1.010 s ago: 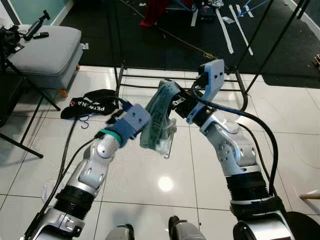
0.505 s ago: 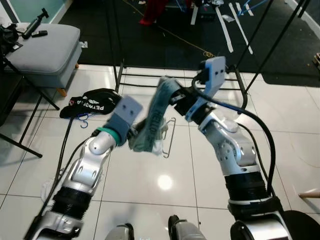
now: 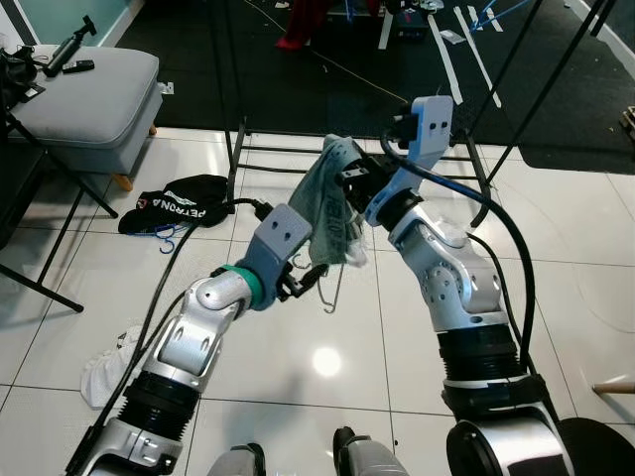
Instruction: Hang hanger
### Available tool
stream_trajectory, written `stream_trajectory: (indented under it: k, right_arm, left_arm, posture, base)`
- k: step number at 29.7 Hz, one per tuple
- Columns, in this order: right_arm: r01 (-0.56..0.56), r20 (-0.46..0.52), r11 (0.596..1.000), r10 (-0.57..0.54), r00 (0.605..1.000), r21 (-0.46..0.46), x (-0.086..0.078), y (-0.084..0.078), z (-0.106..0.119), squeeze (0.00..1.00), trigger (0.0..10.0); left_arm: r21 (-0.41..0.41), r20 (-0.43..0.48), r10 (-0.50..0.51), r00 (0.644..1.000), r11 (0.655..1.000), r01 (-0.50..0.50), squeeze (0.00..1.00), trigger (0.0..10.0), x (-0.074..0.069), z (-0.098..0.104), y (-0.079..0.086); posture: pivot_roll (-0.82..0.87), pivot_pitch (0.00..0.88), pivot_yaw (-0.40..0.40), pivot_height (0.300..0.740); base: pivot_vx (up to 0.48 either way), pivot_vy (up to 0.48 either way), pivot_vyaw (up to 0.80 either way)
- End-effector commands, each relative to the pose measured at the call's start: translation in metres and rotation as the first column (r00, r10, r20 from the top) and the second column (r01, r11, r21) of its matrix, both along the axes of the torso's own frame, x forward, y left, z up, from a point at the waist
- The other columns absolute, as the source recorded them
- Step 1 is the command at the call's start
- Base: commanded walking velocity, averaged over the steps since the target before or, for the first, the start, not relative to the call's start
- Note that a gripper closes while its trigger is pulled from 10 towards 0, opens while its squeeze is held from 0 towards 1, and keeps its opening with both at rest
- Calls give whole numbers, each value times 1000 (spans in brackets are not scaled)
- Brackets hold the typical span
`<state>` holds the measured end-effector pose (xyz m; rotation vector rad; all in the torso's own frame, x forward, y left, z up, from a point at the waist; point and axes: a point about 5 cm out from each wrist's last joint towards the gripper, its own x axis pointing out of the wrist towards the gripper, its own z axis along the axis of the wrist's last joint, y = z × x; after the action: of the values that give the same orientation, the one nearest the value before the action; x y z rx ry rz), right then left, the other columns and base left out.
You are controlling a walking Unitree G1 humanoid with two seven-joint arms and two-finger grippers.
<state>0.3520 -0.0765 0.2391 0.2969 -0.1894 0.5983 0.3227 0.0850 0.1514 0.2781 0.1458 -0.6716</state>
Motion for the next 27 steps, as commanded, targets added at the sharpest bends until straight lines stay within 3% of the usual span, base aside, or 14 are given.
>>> stream_trajectory:
  k: [1,2,4,11,14,15,16,27]
  right_arm:
    - [-1,-19,1000,1,1000,16,1,2,-1,0,0]
    - [-1,-21,1000,1,1000,17,1,3,-1,0,0]
    - [-1,-22,1000,2,1000,17,0,3,-1,0,0]
    - [-8,-34,1000,9,999,30,0,6,-2,0,0]
    - [-9,-35,999,10,999,39,0,7,-1,0,0]
    - [-28,-33,998,30,999,59,-1,12,4,0,0]
    - [-36,-32,997,38,999,65,-2,14,6,0,0]
    - [-64,-38,995,68,997,82,-7,18,8,0,0]
  left_arm:
    - [-7,-26,17,1000,1000,-18,824,10000,1,-3,-1]
    - [4,-19,38,999,999,-38,1000,10000,4,-4,-1]
    - [13,-14,50,999,999,-49,1000,10000,5,-4,0]
    - [-91,6,207,978,974,-206,1000,10000,15,2,3]
    - [-79,33,260,965,963,-256,1000,10000,17,4,6]
    - [-33,117,393,912,920,-392,1000,10000,25,3,18]
    - [-21,141,427,893,904,-428,1000,10000,28,3,22]
    - [2,149,464,873,883,-469,1000,10000,33,-8,28]
  posture:
    - [-32,103,2,740]
    - [-32,102,2,740]
    - [-32,102,2,740]
    - [-28,105,-3,740]
    - [-26,106,-6,740]
    - [-31,108,-4,740]
    - [-31,108,-4,740]
    - [-37,116,-4,740]
  base:
    - [0,0,0]
    - [0,0,0]
    - [0,0,0]
    - [0,0,0]
    - [0,0,0]
    - [0,0,0]
    - [0,0,0]
    - [0,0,0]
